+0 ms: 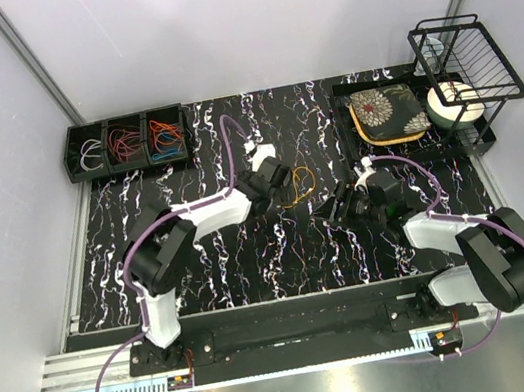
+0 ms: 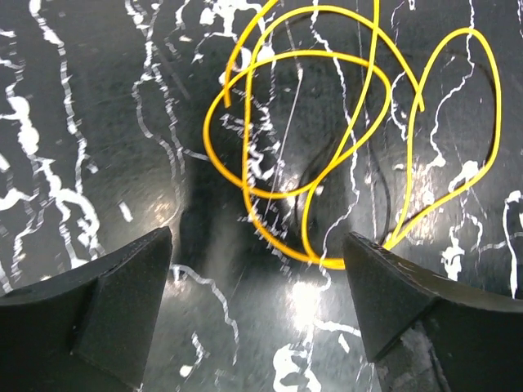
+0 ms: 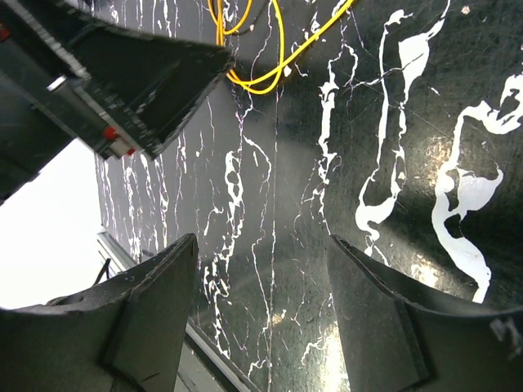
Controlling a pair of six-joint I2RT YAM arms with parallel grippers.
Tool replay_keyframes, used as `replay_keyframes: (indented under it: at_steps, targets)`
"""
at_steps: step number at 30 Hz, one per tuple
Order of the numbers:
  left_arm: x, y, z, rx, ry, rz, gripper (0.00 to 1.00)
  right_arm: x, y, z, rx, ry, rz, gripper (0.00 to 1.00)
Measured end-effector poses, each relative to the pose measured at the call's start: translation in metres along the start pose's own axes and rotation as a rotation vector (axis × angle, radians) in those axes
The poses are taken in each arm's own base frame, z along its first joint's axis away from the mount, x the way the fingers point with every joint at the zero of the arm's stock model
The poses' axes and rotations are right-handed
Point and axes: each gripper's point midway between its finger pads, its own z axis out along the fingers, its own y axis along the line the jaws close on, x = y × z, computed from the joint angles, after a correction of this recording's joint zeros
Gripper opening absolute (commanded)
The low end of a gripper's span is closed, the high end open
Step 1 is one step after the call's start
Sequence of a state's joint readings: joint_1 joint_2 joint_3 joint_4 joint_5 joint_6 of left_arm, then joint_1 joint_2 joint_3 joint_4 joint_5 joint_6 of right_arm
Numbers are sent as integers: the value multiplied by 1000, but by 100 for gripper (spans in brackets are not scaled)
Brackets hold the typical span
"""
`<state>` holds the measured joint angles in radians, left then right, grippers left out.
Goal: Untangle the cables
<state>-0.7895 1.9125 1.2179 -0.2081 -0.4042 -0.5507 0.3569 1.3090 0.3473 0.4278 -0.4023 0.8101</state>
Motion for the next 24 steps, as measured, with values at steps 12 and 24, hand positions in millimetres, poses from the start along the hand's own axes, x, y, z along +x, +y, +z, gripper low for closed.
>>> replay_keyframes:
  at_steps: [12, 24]
  targets:
    - [2, -8, 20, -19, 20, -19, 43, -1, 1, 0, 1, 1, 1, 70]
    - [0, -12, 27, -38, 20, -44, 0, -1, 0, 1, 2, 2, 1, 70]
